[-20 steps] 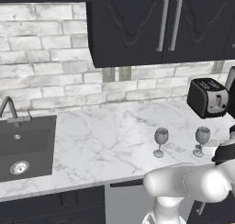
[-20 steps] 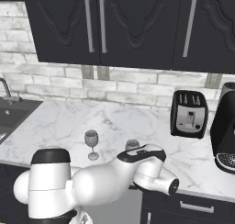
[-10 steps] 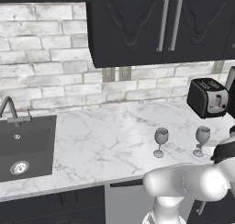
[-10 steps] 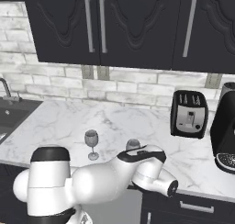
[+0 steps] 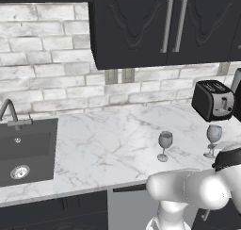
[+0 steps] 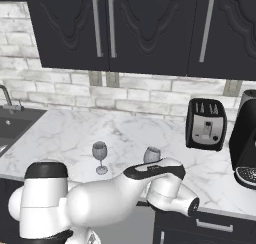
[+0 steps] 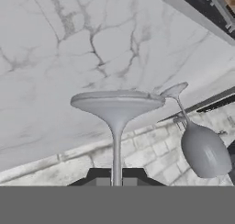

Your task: Retrieve the wine glasses from the counter and place one next to each plate.

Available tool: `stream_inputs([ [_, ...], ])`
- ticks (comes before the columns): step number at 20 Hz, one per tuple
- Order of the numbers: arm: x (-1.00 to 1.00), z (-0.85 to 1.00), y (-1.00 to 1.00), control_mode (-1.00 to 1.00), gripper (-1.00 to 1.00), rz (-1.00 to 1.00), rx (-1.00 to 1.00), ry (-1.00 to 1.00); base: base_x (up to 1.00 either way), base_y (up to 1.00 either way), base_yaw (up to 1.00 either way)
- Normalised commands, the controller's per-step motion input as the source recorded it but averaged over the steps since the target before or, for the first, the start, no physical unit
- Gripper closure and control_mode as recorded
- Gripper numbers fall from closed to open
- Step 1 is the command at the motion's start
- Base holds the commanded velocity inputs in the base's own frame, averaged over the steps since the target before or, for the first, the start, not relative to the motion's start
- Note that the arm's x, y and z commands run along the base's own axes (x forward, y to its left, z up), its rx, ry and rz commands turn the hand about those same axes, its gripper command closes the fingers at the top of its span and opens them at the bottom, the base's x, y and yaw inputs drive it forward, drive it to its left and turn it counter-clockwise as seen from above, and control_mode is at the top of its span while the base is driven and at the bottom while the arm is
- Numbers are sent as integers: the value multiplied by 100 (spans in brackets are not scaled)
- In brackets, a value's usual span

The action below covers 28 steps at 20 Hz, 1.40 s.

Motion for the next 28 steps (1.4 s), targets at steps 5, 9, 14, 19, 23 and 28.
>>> stream_inputs([
  [5, -51, 99, 6, -100, 100, 0, 0, -12, 0, 0, 0],
  [9, -69, 100, 7, -100, 100, 0, 0, -17, 0, 0, 0],
  [14, -70, 100, 24, -100, 100, 0, -1, -25, 0, 0, 0],
  [19, -39, 92, 59, -100, 100, 0, -6, -22, 0, 0, 0],
  [23, -19, 68, 78, -100, 100, 0, -8, -20, 0, 0, 0],
  [28, -13, 45, 59, -100, 100, 10, -3, -6, 0, 0, 0],
])
